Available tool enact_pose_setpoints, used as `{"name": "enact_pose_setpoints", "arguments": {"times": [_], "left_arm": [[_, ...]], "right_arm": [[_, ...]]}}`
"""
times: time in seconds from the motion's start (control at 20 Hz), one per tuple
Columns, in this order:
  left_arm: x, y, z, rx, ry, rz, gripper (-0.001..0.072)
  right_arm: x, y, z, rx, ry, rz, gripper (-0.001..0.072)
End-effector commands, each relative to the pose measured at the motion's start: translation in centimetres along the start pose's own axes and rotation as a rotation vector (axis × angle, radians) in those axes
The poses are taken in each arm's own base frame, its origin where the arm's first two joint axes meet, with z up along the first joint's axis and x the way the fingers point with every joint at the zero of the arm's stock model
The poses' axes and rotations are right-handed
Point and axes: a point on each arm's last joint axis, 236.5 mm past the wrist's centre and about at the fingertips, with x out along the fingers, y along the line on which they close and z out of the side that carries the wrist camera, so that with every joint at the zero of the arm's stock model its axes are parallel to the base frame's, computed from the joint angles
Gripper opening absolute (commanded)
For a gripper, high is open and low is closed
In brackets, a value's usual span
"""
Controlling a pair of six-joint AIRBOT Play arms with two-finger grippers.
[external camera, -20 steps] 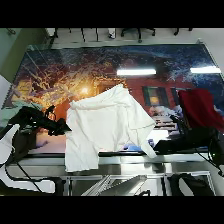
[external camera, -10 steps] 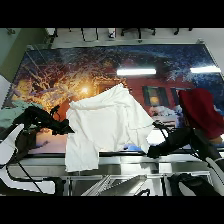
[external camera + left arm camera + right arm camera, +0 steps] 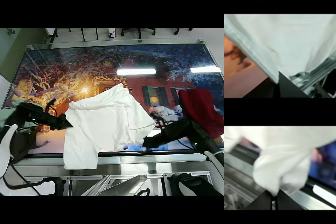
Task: Fold the shirts.
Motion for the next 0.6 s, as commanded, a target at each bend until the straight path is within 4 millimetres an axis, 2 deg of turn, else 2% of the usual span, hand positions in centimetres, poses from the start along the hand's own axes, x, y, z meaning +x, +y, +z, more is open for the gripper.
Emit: {"name": "enact_pose_setpoints", "arguments": {"times": [0.0,0.05,0.1,0.15,0.2,0.25,0.3,0.35,0.4,0.45,0.55], "left_arm": [[-12.0,-15.6,2.6,0.307,-0.375,-0.228,0.0018],[-18.0,-20.7,2.7,0.425,-0.586,-0.211,0.0017],[-24.1,-24.8,2.1,0.479,-0.813,-0.161,0.0018],[-31.0,-29.3,0.0,0.542,-1.087,-0.114,0.0018],[-37.0,-33.2,-3.6,0.615,-1.334,-0.079,0.0017],[-42.2,-36.8,-8.5,0.679,-1.57,-0.051,0.0018],[-45.4,-39.1,-12.8,0.73,-1.739,-0.012,0.0017],[-47.2,-41.0,-16.5,0.774,-1.856,0.047,0.0017],[-47.9,-41.8,-18.6,0.793,-1.912,0.11,0.0017],[-47.9,-42.3,-19.4,0.799,-1.92,0.155,0.0017],[-46.6,-42.2,-17.9,0.801,-1.809,0.179,0.0017]], "right_arm": [[-14.3,13.3,6.7,-0.232,-0.406,0.26,0.002],[-20.8,16.1,8.3,-0.334,-0.593,0.225,0.002],[-27.8,19.2,8.9,-0.437,-0.787,0.17,0.002],[-33.8,22.3,8.4,-0.533,-0.955,0.111,0.002],[-39.3,25.8,6.9,-0.636,-1.113,0.045,0.002],[-43.5,29.0,4.8,-0.728,-1.249,-0.017,0.002],[-46.5,31.6,2.9,-0.799,-1.353,-0.066,0.002],[-48.7,33.7,1.3,-0.855,-1.436,-0.101,0.002],[-49.9,35.2,0.1,-0.887,-1.487,-0.114,0.0021],[-50.7,36.2,-0.8,-0.91,-1.526,-0.115,0.0021],[-51.6,36.6,-1.0,-0.912,-1.566,-0.108,0.0021]]}}
